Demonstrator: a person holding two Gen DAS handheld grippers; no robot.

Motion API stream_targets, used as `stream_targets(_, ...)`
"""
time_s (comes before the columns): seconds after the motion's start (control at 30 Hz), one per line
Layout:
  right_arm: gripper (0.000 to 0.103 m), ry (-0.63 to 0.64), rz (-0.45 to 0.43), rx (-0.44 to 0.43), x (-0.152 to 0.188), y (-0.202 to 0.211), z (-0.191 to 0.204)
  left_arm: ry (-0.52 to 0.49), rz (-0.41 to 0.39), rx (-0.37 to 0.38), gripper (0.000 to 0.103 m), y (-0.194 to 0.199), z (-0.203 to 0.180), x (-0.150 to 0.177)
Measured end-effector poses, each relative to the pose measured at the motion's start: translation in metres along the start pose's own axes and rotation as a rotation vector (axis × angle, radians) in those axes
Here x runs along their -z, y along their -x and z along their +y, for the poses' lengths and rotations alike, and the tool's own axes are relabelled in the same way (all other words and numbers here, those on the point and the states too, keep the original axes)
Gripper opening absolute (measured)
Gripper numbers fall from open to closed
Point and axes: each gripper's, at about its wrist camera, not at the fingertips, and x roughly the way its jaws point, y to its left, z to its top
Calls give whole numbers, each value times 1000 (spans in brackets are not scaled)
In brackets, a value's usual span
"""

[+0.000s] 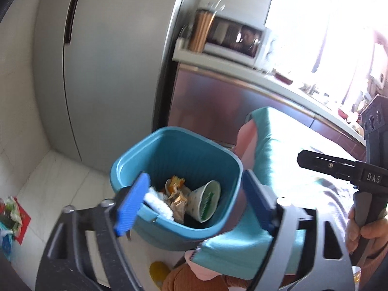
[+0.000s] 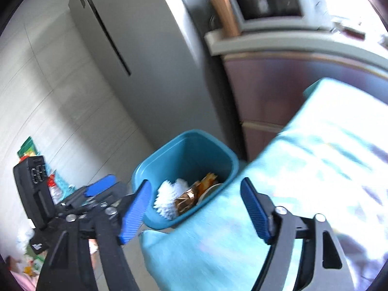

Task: Collect trash

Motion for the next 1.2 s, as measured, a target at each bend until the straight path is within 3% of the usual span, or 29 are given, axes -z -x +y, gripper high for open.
stream_targets(0.07, 84, 10, -48, 48, 6, 19, -5, -23, -43, 13, 97, 13, -11, 0)
stream_targets(0.17, 94, 18, -103, 120, 15, 44, -15, -62, -108, 31, 98, 31, -30, 0)
stream_targets(0.27, 96, 16, -167, 204, 25, 70, -22, -99, -155, 43, 98, 45, -51, -1)
stream_targets(0.67, 96, 56, -398, 477, 70, 157, -31, -158, -278, 91, 98, 79, -133, 1)
stream_targets(0.87, 96, 45, -472, 539, 86, 185, -33, -189, -311, 95, 98, 92, -159, 9)
stream_targets(1.2, 96, 27, -502, 563, 97, 204, -33, -210, -339, 87, 98, 102, -175, 18)
